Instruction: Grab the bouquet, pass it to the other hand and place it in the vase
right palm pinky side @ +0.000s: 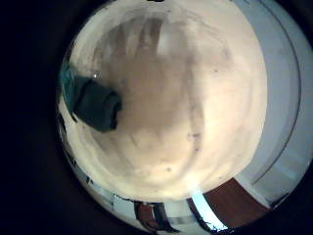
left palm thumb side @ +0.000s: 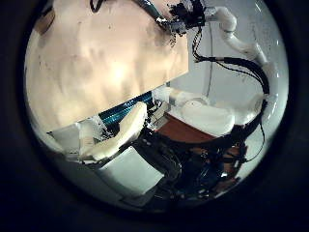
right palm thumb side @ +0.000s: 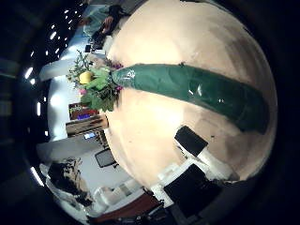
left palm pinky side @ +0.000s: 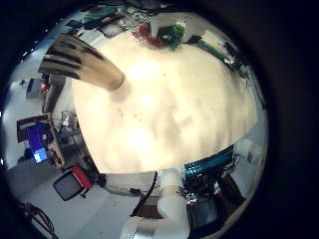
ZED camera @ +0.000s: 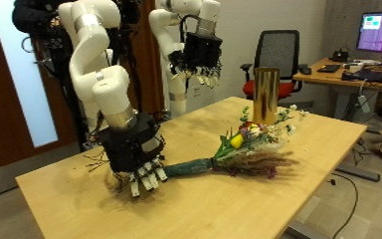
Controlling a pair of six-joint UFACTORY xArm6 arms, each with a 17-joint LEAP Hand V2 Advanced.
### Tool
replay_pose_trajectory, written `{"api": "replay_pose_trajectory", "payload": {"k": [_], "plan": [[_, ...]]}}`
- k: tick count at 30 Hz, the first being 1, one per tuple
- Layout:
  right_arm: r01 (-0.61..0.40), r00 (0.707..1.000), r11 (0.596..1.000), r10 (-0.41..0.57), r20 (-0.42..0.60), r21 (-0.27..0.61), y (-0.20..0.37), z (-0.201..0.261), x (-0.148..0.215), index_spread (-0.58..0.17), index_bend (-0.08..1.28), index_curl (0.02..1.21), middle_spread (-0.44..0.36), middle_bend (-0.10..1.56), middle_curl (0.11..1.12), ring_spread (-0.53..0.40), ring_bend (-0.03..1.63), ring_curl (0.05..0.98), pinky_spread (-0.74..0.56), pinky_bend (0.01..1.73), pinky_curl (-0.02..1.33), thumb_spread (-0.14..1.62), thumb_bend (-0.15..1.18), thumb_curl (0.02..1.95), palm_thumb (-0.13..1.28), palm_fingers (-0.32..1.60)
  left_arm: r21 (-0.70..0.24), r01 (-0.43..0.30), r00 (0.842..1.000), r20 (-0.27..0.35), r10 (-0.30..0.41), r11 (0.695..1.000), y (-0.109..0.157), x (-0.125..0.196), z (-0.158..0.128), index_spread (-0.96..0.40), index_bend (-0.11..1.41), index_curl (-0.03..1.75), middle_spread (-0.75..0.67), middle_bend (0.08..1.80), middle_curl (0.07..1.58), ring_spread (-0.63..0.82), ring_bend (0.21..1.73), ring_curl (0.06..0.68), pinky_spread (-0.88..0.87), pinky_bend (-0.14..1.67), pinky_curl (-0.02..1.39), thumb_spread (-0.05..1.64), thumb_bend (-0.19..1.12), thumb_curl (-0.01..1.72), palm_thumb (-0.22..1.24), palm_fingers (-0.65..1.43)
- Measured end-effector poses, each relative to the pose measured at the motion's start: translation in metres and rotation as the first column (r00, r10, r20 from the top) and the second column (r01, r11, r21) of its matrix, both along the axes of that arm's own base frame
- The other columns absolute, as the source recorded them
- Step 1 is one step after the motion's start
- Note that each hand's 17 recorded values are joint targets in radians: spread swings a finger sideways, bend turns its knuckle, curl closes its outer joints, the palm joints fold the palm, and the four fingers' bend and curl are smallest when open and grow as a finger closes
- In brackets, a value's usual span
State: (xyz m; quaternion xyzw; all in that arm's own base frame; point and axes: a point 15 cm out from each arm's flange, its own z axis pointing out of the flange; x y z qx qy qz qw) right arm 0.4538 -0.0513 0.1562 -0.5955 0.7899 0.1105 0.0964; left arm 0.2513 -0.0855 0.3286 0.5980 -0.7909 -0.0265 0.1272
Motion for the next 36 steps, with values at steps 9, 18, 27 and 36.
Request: {"api": "replay_pose_trajectory", "payload": {"k": [9,18,27,36], "plan": [[0.017,0.996,0.999,-0.014,-0.089,0.042,0.011,-0.007,0.009,-0.014,0.15,0.25,0.204,0.3,0.35,0.194,0.36,0.261,0.25,0.31,0.31,0.99,-0.03,0.43,0.72,0.13,0.001,0.001,1.0,-0.004,-0.001,1.0,0.001,0.0,-0.002,0.19,0.18,0.35,0.33,0.24,0.33,0.51,0.41,0.204,0.53,0.19,0.25,0.98,-0.03,0.31,0.47,0.18],[0.002,0.993,0.998,0.005,-0.117,0.057,0.02,-0.015,0.013,0.003,0.15,0.26,0.212,0.3,0.35,0.194,0.35,0.259,0.25,0.3,0.31,0.98,-0.03,0.43,0.72,0.14,0.002,0.0,1.0,-0.006,0.0,1.0,0.002,0.002,-0.002,0.2,0.18,0.35,0.32,0.24,0.33,0.51,0.4,0.203,0.53,0.18,0.26,0.98,-0.03,0.31,0.47,0.19],[-0.06,0.98,0.995,0.075,-0.182,0.085,0.046,-0.018,0.012,-0.008,0.16,0.27,0.207,0.3,0.35,0.188,0.39,0.263,0.25,0.27,0.31,0.98,-0.02,0.43,0.73,0.17,0.003,0.004,1.0,-0.005,-0.004,1.0,0.001,0.004,-0.001,0.2,0.18,0.35,0.32,0.23,0.33,0.51,0.4,0.204,0.52,0.19,0.26,0.98,-0.03,0.31,0.47,0.18],[-0.068,0.977,0.994,0.083,-0.195,0.082,0.044,-0.023,0.018,-0.026,0.16,0.27,0.206,0.28,0.35,0.185,0.4,0.262,0.25,0.26,0.31,0.98,-0.02,0.45,0.78,0.19,0.004,0.004,1.0,-0.011,-0.004,1.0,0.002,0.002,-0.003,0.2,0.18,0.36,0.32,0.23,0.33,0.51,0.4,0.202,0.52,0.18,0.25,0.98,-0.03,0.31,0.47,0.19]]}}
